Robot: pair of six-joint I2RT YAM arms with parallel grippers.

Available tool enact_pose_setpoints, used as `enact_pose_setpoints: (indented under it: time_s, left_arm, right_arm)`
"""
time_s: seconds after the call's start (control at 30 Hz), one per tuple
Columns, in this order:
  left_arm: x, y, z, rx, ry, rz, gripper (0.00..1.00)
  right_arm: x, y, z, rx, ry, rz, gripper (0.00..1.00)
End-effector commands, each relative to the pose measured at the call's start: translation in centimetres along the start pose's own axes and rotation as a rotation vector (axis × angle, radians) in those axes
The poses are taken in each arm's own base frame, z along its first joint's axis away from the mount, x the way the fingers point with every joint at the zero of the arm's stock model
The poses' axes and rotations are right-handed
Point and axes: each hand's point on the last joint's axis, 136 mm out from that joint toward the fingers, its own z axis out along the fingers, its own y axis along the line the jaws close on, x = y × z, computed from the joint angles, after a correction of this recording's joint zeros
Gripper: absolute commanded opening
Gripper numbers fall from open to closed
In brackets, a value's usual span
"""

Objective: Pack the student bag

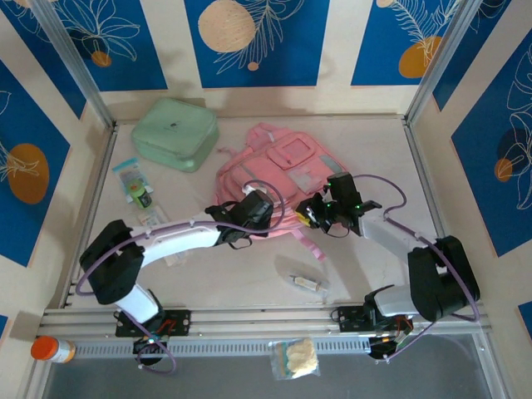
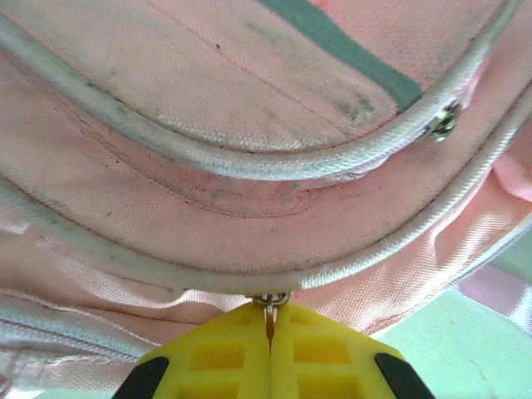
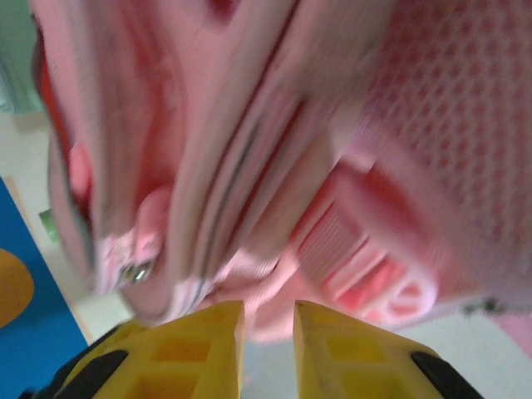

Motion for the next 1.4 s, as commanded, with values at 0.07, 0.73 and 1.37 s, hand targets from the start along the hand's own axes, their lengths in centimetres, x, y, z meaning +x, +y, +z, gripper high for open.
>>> enact_pose_setpoints:
  time_s: [0.07, 0.73, 1.37]
  left_arm:
    - [-1.4, 1.1, -1.8, -0.029, -0.045, 0.022, 0.00]
    - [-1.0, -6.2, -1.8, 0.128, 0.002, 0.031, 0.00]
    - [-1.3, -6.2, -1.5, 0.164, -0.020, 0.045, 0.00]
  right_arm:
    - [-3.6, 1.0, 0.2, -0.040, -0.038, -0.037, 0.22]
    - [-9.5, 3.4, -3.3, -0.106, 0.002, -0.047, 0.27]
    - [0.7, 4.1, 1.2, -0.081, -0.010, 0.041, 0.43]
